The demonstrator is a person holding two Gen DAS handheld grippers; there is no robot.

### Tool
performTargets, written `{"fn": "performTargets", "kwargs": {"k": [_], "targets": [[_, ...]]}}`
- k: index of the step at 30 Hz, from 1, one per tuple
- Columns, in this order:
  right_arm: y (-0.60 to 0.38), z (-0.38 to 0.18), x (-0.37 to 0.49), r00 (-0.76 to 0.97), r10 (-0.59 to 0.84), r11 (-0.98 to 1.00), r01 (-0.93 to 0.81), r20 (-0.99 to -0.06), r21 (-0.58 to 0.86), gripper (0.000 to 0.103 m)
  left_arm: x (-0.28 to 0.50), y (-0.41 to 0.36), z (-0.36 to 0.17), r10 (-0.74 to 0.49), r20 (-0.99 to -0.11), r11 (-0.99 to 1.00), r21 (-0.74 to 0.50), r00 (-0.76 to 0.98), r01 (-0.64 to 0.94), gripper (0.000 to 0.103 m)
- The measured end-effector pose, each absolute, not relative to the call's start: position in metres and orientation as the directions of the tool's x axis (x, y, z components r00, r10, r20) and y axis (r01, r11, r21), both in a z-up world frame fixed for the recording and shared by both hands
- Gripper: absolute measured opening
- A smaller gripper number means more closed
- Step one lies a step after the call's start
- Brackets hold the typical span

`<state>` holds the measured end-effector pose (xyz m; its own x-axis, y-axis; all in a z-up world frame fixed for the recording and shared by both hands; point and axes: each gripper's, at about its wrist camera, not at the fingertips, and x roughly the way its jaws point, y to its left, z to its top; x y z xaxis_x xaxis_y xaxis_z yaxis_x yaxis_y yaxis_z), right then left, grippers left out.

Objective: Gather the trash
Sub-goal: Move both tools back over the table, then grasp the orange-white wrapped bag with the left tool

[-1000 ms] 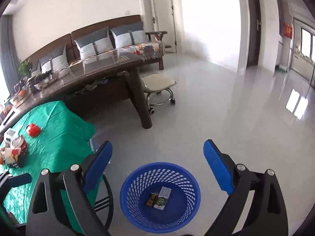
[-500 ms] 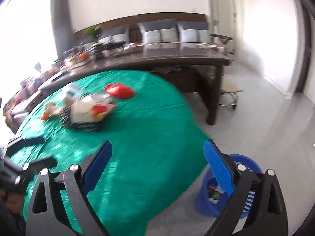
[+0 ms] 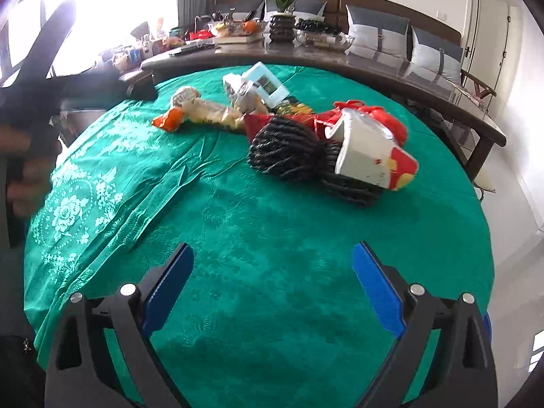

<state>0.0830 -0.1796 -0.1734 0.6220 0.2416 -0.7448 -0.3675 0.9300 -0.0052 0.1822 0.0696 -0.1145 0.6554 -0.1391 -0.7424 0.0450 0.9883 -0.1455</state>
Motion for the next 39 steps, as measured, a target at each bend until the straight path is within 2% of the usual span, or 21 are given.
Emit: {"fn": "performTargets", "kwargs": {"k": [8, 11, 12, 13, 14, 16, 22, 26, 36, 39], "targets": [[-0.169, -0.185, 0.078, 0.605, 0.213, 0.922, -0.384, -0.767, -0.047, 0.092, 0.261, 0.091, -0.141, -0.214, -0.815, 0.962, -0.271, 0.539, -0.028, 0.097], [-0.168, -0.186, 0.078, 0.606, 0.203, 0.925, -0.377, -0.769, -0.054, 0.092, 0.273, 0.094, -0.157, -0.259, -0.833, 0.943, -0.327, 0.489, -0.057, 0.081], [-0.168, -0.186, 0.078, 0.608, 0.201, 0.926, -0.375, -0.768, -0.054, 0.092, 0.274, 0.094, -0.161, -0.269, -0.835, 0.939, -0.338, 0.480, -0.061, 0.079], [-0.169, -0.186, 0.079, 0.611, 0.201, 0.927, -0.370, -0.766, -0.052, 0.092, 0.274, 0.094, -0.163, -0.276, -0.835, 0.936, -0.346, 0.476, -0.063, 0.070], [-0.170, -0.186, 0.079, 0.613, 0.201, 0.930, -0.365, -0.764, -0.048, 0.092, 0.274, 0.095, -0.166, -0.280, -0.835, 0.934, -0.351, 0.475, -0.066, 0.057], [-0.171, -0.185, 0.081, 0.612, 0.203, 0.934, -0.354, -0.764, -0.036, 0.092, 0.273, 0.097, -0.167, -0.305, -0.822, 0.923, -0.380, 0.481, -0.064, 0.052], [-0.182, -0.186, 0.088, 0.598, 0.230, 0.945, -0.324, -0.768, 0.030, 0.092, 0.255, 0.115, -0.151, -0.281, -0.804, 0.933, -0.358, 0.524, -0.049, 0.049], [-0.190, -0.186, 0.090, 0.591, 0.253, 0.950, -0.301, -0.766, 0.082, 0.092, 0.231, 0.116, -0.137, -0.264, -0.817, 0.954, -0.298, 0.513, 0.016, 0.049], [-0.220, -0.181, 0.097, 0.596, 0.307, 0.951, -0.214, -0.742, 0.222, 0.092, 0.153, 0.059, -0.146, -0.314, -0.829, 0.947, -0.238, 0.464, 0.216, 0.050], [-0.229, -0.178, 0.105, 0.596, 0.276, 0.961, -0.190, -0.754, 0.202, 0.092, 0.146, 0.044, -0.152, -0.290, -0.823, 0.953, -0.198, 0.488, 0.231, 0.050]]}}
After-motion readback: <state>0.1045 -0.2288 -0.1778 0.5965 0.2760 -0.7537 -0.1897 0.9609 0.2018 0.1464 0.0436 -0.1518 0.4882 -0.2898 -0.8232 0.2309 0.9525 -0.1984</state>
